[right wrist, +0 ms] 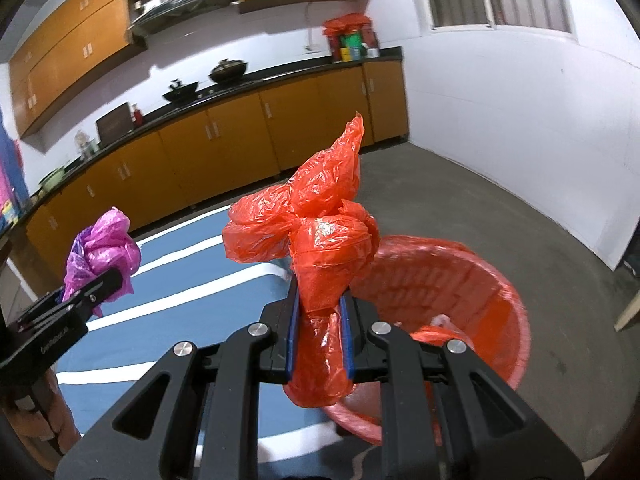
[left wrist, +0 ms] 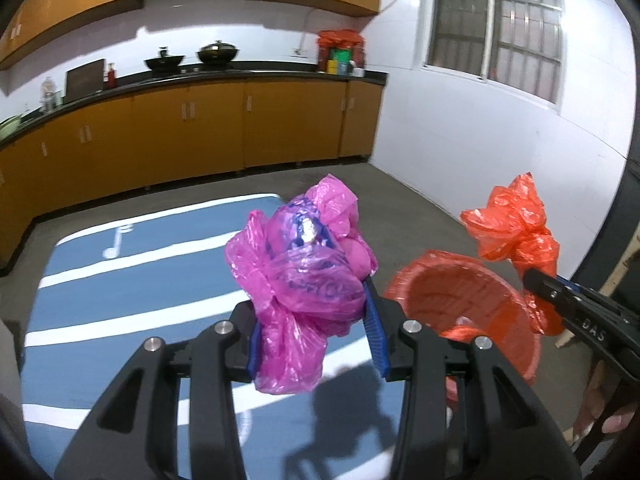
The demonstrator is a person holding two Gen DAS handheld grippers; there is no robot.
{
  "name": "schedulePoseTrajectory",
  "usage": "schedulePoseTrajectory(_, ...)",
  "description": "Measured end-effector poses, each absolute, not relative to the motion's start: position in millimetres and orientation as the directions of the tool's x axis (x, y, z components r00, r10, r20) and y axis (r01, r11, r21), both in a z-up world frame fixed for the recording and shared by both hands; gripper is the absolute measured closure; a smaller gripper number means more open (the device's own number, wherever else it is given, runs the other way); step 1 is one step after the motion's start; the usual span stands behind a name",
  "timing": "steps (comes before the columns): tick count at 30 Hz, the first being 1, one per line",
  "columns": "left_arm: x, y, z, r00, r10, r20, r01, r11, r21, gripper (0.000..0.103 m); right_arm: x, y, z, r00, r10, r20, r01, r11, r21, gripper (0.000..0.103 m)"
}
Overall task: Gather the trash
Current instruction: 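Carry the pink bag and red bags over the red basket, then open both grippers to drop the pink and red bags into the basket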
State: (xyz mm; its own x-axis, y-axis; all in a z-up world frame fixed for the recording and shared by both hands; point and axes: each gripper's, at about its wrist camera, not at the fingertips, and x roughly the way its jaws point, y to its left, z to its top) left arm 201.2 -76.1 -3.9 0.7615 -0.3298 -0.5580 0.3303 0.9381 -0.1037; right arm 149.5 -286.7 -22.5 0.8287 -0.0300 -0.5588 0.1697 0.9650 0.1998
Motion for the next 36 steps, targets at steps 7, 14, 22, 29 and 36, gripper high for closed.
schedulePoseTrajectory(7,197,-122,-12,0.712,-0.405,-0.574,0.408,0.904,-0.132,0.062,134,-314,-23,0.827,-0.081,-0.557,0.234,0.95,0.209,0.085)
schedulePoseTrajectory(14,199,-158,-21,0.658,-0.47,-0.588,0.477,0.865,-0.158,0.062,125,-335,-29,0.816,-0.111,-0.567,0.283,0.933,0.224,0.085)
schedulePoseTrajectory(22,211,-192,-39,0.6,-0.509,-0.617,0.52,0.834,-0.184,0.062,128,-352,-37,0.804,-0.111,-0.585,0.311,0.916,0.253,0.085)
schedulePoseTrajectory(29,221,-208,-56,0.553,-0.529,-0.644,0.544,0.815,-0.202,0.061,136,-359,-43,0.795,-0.104,-0.597,0.322,0.907,0.271,0.085)
schedulePoseTrajectory(36,233,-221,-73,0.522,-0.515,-0.68,0.538,0.817,-0.206,0.052,143,-374,-53,0.786,-0.069,-0.614,0.327,0.889,0.32,0.072)
